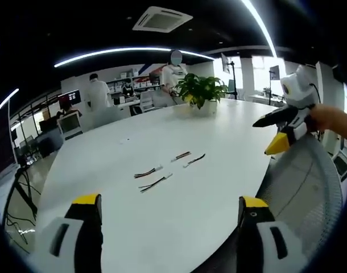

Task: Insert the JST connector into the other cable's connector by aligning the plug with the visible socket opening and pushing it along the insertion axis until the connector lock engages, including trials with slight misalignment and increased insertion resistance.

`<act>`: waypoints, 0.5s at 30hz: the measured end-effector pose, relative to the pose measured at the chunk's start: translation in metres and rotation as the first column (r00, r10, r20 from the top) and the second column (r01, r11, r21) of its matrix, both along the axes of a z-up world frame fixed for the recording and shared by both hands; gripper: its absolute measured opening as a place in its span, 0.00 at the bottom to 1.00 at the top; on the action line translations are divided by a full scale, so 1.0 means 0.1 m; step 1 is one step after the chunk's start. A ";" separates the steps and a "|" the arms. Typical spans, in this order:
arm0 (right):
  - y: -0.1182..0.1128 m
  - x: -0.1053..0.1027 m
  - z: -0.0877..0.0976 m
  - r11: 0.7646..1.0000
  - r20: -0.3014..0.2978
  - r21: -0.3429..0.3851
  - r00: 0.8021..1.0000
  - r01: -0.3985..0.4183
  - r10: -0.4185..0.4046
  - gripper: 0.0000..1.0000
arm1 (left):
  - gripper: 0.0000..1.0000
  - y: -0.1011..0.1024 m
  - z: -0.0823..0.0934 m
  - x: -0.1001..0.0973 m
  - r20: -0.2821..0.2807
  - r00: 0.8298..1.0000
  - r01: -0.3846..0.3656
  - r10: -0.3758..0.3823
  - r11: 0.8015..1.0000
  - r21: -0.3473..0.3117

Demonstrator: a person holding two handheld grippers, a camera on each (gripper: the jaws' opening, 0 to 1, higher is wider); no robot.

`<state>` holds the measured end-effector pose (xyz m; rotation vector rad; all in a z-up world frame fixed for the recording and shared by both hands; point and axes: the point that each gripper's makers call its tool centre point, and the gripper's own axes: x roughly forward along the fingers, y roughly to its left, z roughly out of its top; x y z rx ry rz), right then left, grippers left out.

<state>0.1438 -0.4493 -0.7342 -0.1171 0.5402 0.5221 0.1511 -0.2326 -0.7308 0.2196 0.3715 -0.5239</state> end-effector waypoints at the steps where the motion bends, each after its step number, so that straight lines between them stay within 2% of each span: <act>1: 0.00 0.00 0.00 1.000 0.004 -0.007 1.000 -0.003 0.003 0.94 | 0.98 0.00 0.01 0.01 0.004 1.000 -0.001 0.001 1.000 -0.008; 3: 0.01 0.01 0.03 1.000 0.025 -0.016 1.000 -0.001 0.001 0.94 | 0.97 0.01 0.02 0.02 0.006 1.000 -0.006 0.006 1.000 -0.011; 6: 0.05 -0.01 0.00 1.000 0.005 -0.020 1.000 -0.022 0.023 0.96 | 0.95 0.02 0.01 0.03 -0.013 1.000 -0.021 0.020 0.998 -0.051; 10: 0.10 -0.01 0.07 0.999 0.045 -0.002 0.998 -0.048 0.048 0.97 | 0.93 0.02 0.02 0.03 -0.004 1.000 -0.024 0.024 0.999 -0.041; 13: 0.10 -0.02 0.05 0.999 0.035 0.005 0.998 -0.052 0.052 0.97 | 0.95 0.01 -0.05 0.01 -0.039 0.999 -0.024 0.023 0.999 -0.031; 15: 0.06 -0.01 0.05 0.999 0.019 0.033 0.999 -0.033 0.032 0.96 | 0.95 0.02 -0.16 0.01 -0.097 0.995 -0.033 0.030 0.999 -0.022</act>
